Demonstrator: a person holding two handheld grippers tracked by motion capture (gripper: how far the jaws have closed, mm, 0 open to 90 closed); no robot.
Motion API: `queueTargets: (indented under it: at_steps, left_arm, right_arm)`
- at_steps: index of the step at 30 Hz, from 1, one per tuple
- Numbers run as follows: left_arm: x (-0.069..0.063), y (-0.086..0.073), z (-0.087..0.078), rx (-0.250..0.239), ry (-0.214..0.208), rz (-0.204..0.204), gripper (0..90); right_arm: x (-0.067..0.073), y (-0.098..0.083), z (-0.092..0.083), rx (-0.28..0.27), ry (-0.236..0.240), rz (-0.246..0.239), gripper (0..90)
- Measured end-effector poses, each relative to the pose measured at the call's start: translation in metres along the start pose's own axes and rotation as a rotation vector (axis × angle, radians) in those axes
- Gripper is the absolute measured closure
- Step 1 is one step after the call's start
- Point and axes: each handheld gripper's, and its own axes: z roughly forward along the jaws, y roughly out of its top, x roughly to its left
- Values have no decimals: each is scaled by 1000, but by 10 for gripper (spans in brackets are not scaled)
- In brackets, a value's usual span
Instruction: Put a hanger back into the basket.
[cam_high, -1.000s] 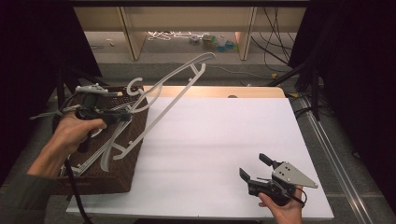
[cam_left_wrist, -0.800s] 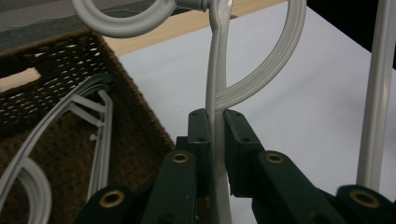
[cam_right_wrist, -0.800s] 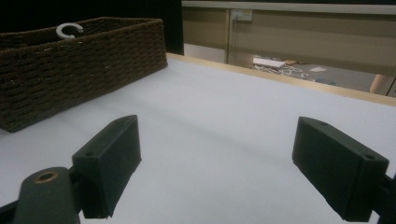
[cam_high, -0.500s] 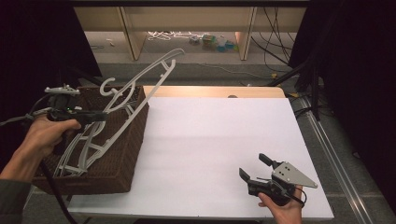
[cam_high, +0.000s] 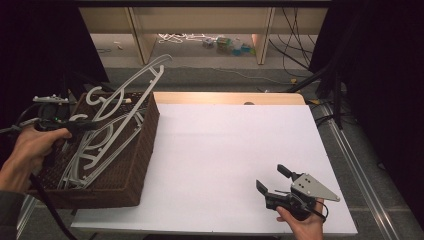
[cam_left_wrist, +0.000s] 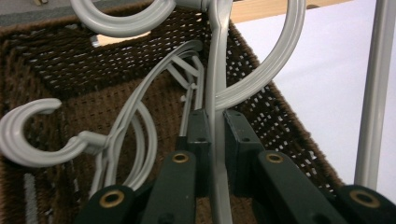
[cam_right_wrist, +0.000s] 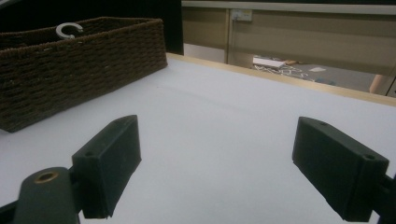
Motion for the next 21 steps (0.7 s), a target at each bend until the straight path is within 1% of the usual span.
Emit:
queueTargets:
  at_steps: [3,6,7,8,11,12,13,15,18,19,20,21]
  left_arm:
    - [8,-4,-1,3,18,-19,818]
    - [16,-9,-1,11,29,-23,818]
    - [18,-10,-1,11,38,-27,818]
    - [21,-13,-1,8,51,-40,818]
    - [28,-17,-3,20,62,-42,818]
    - [30,-19,-3,15,68,-52,818]
    - [31,-20,-4,19,71,-52,818]
    - [35,-23,-5,5,88,-64,818]
    - [40,-25,-7,16,112,-65,818]
    - [42,-26,-6,2,121,-65,818]
    - [44,-27,-7,11,127,-54,818]
    - [45,-28,-6,7,131,-62,818]
  right_arm:
    - [0,0,0,1,0,-1,162]
    - [0,0,0,-2,0,-1,162]
    - [0,0,0,4,-1,-1,162]
    - [0,0,0,-3,-1,-2,162]
    - [0,0,0,0,-1,-3,162]
    - [0,0,1,-11,2,-2,162]
    - [1,0,1,-8,-4,-3,162]
    - [0,-1,1,-8,-1,-4,162]
    - [1,-1,2,-11,8,0,162]
    - [1,-1,2,-10,9,1,162]
    - [1,-1,2,-10,9,1,162]
    - [1,-1,2,-7,11,4,162]
